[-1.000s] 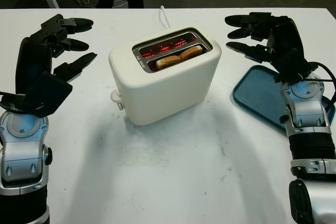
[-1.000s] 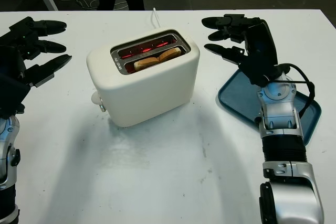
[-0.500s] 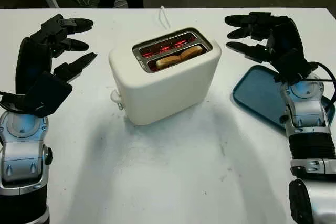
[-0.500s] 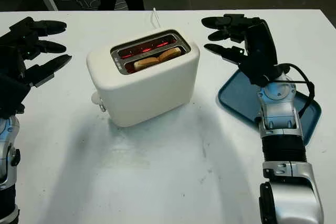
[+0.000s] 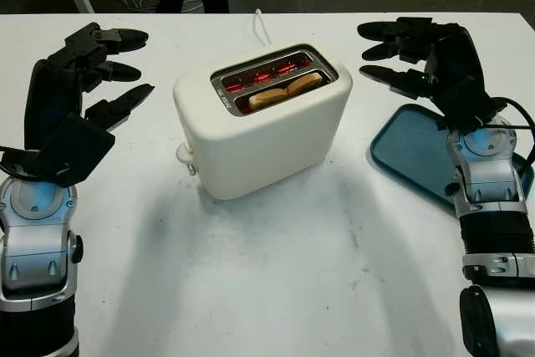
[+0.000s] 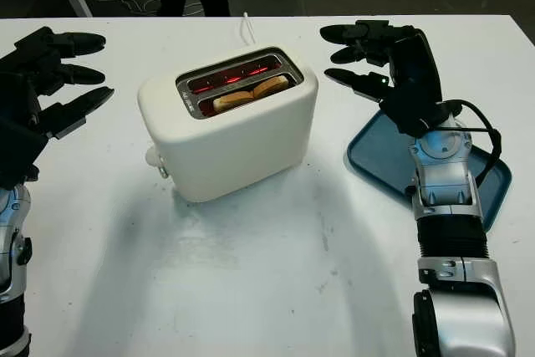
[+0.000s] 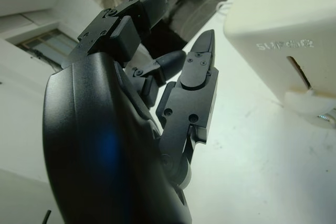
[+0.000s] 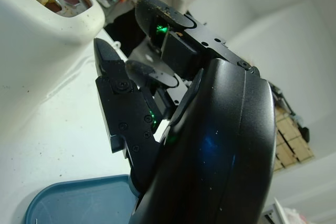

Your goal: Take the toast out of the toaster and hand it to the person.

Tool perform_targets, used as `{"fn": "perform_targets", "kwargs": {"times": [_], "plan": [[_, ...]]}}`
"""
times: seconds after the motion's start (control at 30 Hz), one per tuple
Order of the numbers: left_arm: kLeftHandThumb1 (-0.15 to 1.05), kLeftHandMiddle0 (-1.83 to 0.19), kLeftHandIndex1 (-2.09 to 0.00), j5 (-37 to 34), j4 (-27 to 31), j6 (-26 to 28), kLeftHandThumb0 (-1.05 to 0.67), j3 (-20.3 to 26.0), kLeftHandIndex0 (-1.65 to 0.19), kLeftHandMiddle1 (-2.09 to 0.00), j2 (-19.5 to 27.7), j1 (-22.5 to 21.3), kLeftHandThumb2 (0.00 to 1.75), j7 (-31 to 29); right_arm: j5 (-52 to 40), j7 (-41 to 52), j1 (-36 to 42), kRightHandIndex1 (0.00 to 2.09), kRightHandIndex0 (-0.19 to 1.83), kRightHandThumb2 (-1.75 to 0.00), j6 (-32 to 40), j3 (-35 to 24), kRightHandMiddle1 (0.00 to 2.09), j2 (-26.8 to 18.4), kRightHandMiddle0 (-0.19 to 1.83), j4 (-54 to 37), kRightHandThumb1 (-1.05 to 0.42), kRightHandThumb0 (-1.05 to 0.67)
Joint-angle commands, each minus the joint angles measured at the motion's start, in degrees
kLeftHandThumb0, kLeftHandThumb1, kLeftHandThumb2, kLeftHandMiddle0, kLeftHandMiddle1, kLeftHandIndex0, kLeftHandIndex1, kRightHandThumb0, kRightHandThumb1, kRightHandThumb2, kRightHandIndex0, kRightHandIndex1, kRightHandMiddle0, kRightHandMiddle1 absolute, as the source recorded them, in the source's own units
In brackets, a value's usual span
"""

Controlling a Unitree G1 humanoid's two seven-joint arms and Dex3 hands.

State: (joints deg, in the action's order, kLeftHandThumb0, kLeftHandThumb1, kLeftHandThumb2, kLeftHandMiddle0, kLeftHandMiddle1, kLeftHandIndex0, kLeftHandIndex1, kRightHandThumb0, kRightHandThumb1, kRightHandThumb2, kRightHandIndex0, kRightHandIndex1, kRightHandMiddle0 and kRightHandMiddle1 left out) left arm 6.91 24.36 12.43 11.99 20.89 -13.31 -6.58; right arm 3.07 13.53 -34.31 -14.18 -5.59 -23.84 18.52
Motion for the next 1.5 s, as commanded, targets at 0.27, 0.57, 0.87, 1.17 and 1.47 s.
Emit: {"fn": "perform_targets", "kwargs": {"times": [0.27,0.57,0.87,1.17,1.47], "plan": [[0.92,-0.46,-0.58,0.2,1.0,0.3,-0.10,0.2,-0.52,-0.99,0.2,0.5,0.04,0.2,-1.0,0.2,-0.3,0.80,0.67,0.00,0.9,-0.2,0.01,0.2,0.95,-0.7,-0.80,-0.09],[0.92,-0.46,-0.57,0.2,0.6,0.0,-0.11,0.3,-0.52,-0.99,-0.1,0.6,0.04,0.4,-0.5,-0.2,0.0,0.81,0.66,0.00,1.9,0.0,0.00,0.2,0.94,-1.9,-0.80,-0.05],[0.92,-0.46,-0.56,-0.2,0.7,0.1,-0.10,0.4,-0.52,-0.99,-0.1,0.5,0.04,0.3,-1.1,0.1,-0.1,0.81,0.66,0.00,1.7,-0.2,0.00,0.3,0.94,-1.4,-0.80,-0.02],[0.92,-0.46,-0.56,0.3,0.8,0.1,-0.10,0.3,-0.52,-0.99,0.1,0.6,0.04,0.3,-0.8,0.2,-0.1,0.82,0.66,0.00,1.6,0.0,0.00,0.1,0.94,-1.7,-0.81,-0.01],[0.92,-0.48,-0.56,1.3,0.7,-0.1,-0.09,-0.1,-0.54,-0.99,0.5,0.4,0.03,0.6,-1.2,0.3,-0.3,0.83,0.65,0.00,1.6,-0.2,0.00,0.2,0.94,-1.3,-0.81,-0.03]]}}
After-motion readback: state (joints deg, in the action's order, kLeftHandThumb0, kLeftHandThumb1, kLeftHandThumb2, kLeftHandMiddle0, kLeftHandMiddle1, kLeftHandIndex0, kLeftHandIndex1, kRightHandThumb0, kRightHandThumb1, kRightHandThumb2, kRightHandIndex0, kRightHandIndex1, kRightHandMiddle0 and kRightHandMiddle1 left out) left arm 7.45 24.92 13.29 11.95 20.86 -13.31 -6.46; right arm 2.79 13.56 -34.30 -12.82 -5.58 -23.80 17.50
